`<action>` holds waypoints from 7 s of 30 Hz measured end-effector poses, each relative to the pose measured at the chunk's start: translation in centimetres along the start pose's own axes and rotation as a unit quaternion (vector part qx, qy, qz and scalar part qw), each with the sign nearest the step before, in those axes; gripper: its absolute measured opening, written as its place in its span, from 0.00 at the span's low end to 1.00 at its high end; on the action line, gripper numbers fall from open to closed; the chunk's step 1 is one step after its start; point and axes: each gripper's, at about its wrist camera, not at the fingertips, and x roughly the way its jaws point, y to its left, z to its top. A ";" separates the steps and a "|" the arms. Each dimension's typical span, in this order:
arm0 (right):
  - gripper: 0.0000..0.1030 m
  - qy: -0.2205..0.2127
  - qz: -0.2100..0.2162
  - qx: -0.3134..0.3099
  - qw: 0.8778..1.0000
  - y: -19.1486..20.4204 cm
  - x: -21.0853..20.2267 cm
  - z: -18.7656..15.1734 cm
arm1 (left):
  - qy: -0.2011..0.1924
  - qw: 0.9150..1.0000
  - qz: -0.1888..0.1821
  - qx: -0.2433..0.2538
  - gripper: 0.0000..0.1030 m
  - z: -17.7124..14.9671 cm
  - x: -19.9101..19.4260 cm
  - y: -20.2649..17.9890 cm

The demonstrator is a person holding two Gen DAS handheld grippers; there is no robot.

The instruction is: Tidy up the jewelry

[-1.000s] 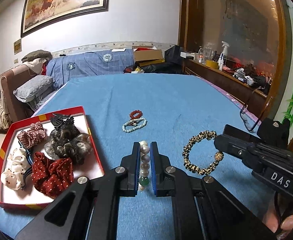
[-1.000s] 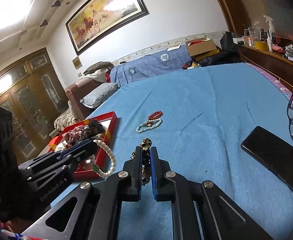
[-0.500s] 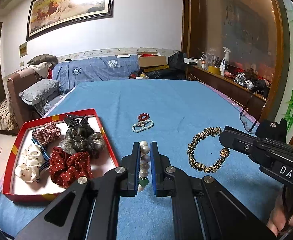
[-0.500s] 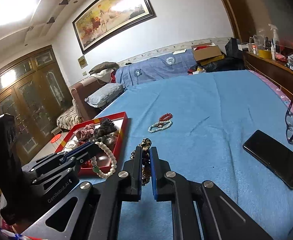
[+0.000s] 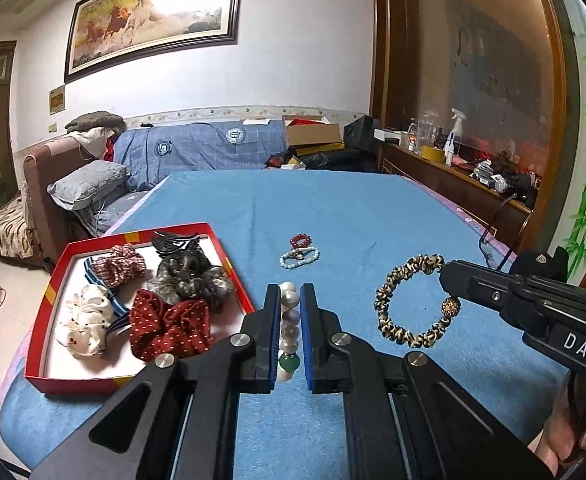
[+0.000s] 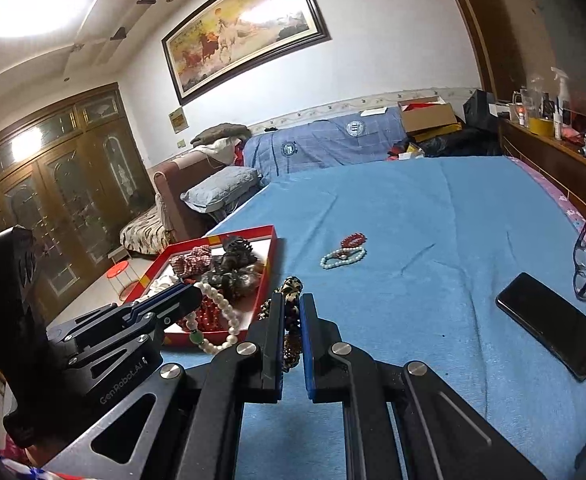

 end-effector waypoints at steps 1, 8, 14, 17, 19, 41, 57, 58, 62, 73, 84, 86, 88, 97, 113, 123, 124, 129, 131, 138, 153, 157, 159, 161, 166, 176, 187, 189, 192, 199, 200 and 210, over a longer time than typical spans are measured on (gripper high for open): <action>0.08 0.000 0.001 -0.003 1.000 0.2 0.0 0.0 | -0.002 1.000 0.001 -0.002 0.09 0.0 -0.2 0.3; 0.08 0.004 0.007 -0.016 1.000 1.6 0.3 0.0 | -0.009 1.000 0.009 -0.017 0.09 -0.2 -1.1 1.8; 0.08 0.011 0.013 -0.027 0.999 2.7 1.0 0.0 | -0.012 0.999 0.015 -0.033 0.09 -0.2 -1.7 3.4; 0.08 0.014 0.017 -0.032 0.999 3.3 1.5 0.0 | -0.013 0.999 0.021 -0.041 0.09 -0.2 -1.8 4.3; 0.08 0.017 0.021 -0.036 0.999 3.8 1.8 0.1 | -0.014 0.999 0.024 -0.046 0.09 -0.3 -1.9 4.8; 0.08 0.041 0.072 -0.080 0.993 10.4 7.0 2.7 | -0.027 0.981 0.123 -0.146 0.09 0.3 -3.4 17.7; 0.09 0.097 0.068 -0.097 0.988 13.5 15.0 2.1 | 0.025 0.981 0.116 -0.152 0.09 -2.2 1.0 19.2; 0.09 0.100 0.067 -0.097 0.988 13.7 15.5 2.1 | 0.028 0.981 0.117 -0.153 0.09 -2.3 1.3 19.3; 0.09 0.110 0.062 -0.100 0.987 14.2 17.0 2.0 | 0.042 0.980 0.117 -0.156 0.09 -3.1 2.7 19.5; 0.09 0.139 0.051 -0.093 0.985 14.7 21.3 1.3 | 0.061 0.980 0.101 -0.158 0.09 -3.6 4.7 19.9; 0.09 0.162 0.024 -0.080 0.983 13.6 23.3 0.6 | 0.077 0.982 0.086 -0.147 0.09 -3.0 6.1 19.6; 0.09 0.164 0.028 -0.071 0.984 13.1 23.3 0.7 | 0.081 0.982 0.085 -0.149 0.09 -3.1 6.2 19.6; 0.12 0.167 0.034 -0.064 0.983 12.6 23.0 0.8 | 0.083 0.982 0.086 -0.149 0.09 -3.2 6.2 19.6; 0.23 0.154 0.047 -0.058 0.985 12.1 20.9 1.4 | 0.078 0.983 0.082 -0.142 0.16 -3.0 5.7 18.8; 0.29 0.144 0.033 -0.034 0.989 8.7 16.9 0.3 | 0.066 0.986 0.098 -0.118 0.39 -3.6 4.3 15.4; 0.53 0.130 0.013 -0.029 0.991 6.4 13.5 -1.5 | 0.046 0.986 0.134 -0.087 0.52 -4.2 3.0 12.4; 0.55 0.129 0.010 -0.028 0.991 6.1 13.3 -1.6 | 0.042 0.986 0.140 -0.082 0.52 -4.2 2.8 12.1; 0.59 0.125 0.002 -0.011 0.992 4.5 11.8 -2.1 | 0.031 0.985 0.153 -0.069 0.61 -4.2 2.0 11.0; 0.60 0.127 0.002 -0.005 0.992 4.0 11.3 -2.4 | 0.027 0.985 0.157 -0.063 0.63 -4.1 1.6 10.5; 0.66 0.120 -0.009 -0.004 0.993 3.7 9.0 -3.4 | 0.012 0.984 0.172 -0.053 0.80 -4.0 0.3 9.5; 0.84 0.086 -0.045 -0.045 0.994 4.6 4.9 -4.9 | 0.007 0.978 0.207 -0.029 0.94 -4.6 -1.6 8.0; 0.84 0.084 -0.045 -0.050 0.994 4.8 4.8 -5.0 | 0.008 0.977 0.212 -0.027 0.95 -4.8 -1.7 7.9; 0.84 0.084 -0.046 -0.054 0.994 4.9 4.8 -5.2 | 0.009 0.976 0.214 -0.029 0.97 -4.8 -1.7 8.0; 0.84 0.083 -0.047 -0.058 0.994 5.0 4.7 -5.3 | 0.011 0.976 0.216 -0.030 0.98 -4.8 -1.8 8.0; 0.85 0.087 -0.049 -0.061 0.993 5.1 4.9 -5.5 | 0.025 0.971 0.236 -0.032 1.00 -5.0 -1.9 8.5; 0.85 0.090 -0.053 -0.061 0.993 5.0 5.0 -5.6 | 0.026 0.958 0.283 -0.021 1.00 -5.1 -3.3 9.0; 0.91 0.057 -0.071 -0.089 0.992 7.0 3.3 -5.7 | 0.014 0.953 0.301 -0.028 1.00 -5.9 -6.3 8.7; 0.91 0.050 -0.069 -0.097 0.992 7.5 2.9 -5.7 | 0.019 0.952 0.303 -0.028 1.00 -6.0 -6.3 8.6; 0.91 0.045 -0.067 -0.103 0.991 7.8 2.5 -5.8 | 0.021 0.955 0.292 -0.038 1.00 -6.1 -6.5 8.6; 0.91 0.049 -0.071 -0.103 0.991 8.1 2.5 -5.9 | 0.018 0.957 0.287 -0.039 1.00 -6.8 -6.5 8.0; 0.91 0.049 -0.071 -0.104 0.991 8.2 2.5 -6.0 | 0.019 0.957 0.286 -0.038 1.00 -6.9 -6.5 7.9; 0.92 0.055 -0.074 -0.111 0.990 8.7 2.8 -6.4 | 0.023 0.960 0.276 -0.041 1.00 -7.5 -6.6 7.7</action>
